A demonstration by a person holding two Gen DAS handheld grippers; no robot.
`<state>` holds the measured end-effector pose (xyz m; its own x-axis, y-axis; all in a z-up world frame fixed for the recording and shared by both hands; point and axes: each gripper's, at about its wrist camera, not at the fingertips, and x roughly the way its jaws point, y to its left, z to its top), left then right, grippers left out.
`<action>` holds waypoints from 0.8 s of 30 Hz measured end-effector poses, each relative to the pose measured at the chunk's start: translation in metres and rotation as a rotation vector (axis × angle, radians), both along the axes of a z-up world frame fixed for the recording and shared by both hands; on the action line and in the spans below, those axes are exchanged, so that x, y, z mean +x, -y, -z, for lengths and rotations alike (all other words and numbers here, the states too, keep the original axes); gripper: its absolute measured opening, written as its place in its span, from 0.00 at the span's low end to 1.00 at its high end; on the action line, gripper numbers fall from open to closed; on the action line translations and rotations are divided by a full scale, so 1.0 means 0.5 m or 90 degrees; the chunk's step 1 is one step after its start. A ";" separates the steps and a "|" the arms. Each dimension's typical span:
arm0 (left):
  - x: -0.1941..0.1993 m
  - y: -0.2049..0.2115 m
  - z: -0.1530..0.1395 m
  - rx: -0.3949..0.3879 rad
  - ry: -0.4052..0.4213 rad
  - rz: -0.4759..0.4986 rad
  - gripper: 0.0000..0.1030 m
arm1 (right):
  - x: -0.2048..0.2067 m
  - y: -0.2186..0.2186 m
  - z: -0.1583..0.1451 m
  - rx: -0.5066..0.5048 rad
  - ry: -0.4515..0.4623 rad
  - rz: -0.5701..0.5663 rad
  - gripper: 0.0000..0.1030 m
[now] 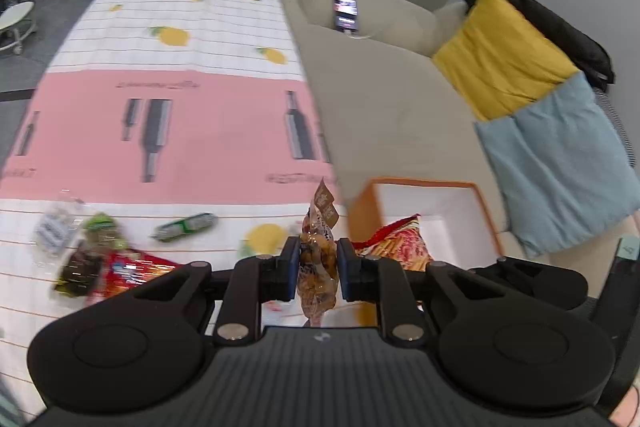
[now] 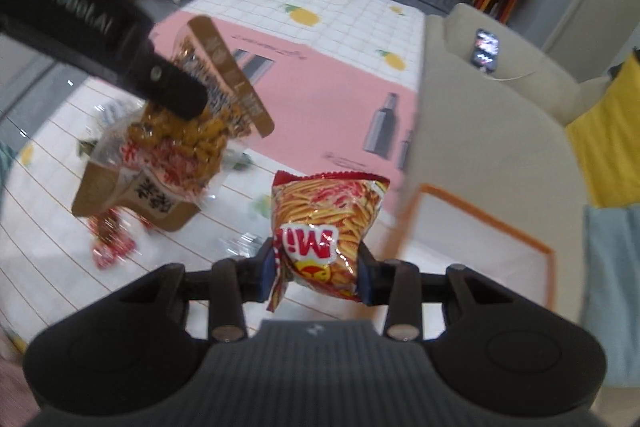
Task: Organize snacks
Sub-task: 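Lift the peanut bag with left tool while right tool carries chips bag over orange box, then open left tool dropping peanut bag into box while right tool releases chips bag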
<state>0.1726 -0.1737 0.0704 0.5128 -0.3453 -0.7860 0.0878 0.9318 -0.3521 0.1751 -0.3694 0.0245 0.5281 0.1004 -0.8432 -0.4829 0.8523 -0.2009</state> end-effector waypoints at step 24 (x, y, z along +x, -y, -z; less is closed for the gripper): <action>0.034 0.268 0.197 -0.059 -0.176 0.047 0.21 | 0.022 0.252 0.188 -0.103 -0.173 -0.026 0.36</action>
